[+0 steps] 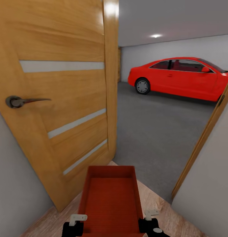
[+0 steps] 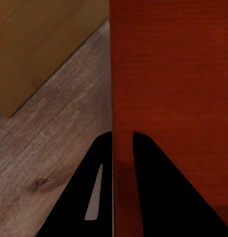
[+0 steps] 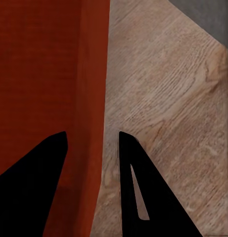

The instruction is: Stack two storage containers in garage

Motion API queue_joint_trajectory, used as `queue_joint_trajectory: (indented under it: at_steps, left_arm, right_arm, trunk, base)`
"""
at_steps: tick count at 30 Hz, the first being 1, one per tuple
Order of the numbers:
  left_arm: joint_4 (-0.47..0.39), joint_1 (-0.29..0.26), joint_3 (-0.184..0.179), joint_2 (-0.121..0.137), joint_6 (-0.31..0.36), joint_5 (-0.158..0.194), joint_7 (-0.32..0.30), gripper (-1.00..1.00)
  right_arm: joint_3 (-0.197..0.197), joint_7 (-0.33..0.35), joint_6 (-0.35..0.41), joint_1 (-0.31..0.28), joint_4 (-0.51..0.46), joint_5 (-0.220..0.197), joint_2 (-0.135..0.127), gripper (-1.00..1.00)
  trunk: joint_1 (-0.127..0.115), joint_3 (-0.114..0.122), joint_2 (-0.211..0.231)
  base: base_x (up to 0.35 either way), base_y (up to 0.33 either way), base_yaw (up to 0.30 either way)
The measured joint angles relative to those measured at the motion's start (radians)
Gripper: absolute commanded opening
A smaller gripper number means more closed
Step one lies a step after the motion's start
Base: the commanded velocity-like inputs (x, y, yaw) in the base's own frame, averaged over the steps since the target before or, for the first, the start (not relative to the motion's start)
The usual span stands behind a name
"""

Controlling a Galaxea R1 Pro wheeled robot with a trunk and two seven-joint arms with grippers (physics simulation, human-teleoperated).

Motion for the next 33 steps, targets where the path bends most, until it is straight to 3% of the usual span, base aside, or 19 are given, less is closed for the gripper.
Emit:
queue_joint_trajectory:
  at_steps: [12, 33]
  left_arm:
    - [0.000, 0.000, 0.000, 0.000, 0.000, 0.000, 0.000, -1.00]
    - [-0.001, 0.000, 0.000, 0.000, 0.000, 0.000, 0.000, -1.00]
  right_arm:
    - [0.000, 0.000, 0.000, 0.000, 0.000, 0.000, 0.000, -1.00]
    - [0.000, 0.000, 0.000, 0.000, 0.000, 0.000, 0.000, -1.00]
  trunk:
    - [0.000, 0.000, 0.000]
    - [0.000, 0.000, 0.000]
  base:
    - [0.020, 0.010, -0.118]
    - [0.169, 0.102, -0.002]
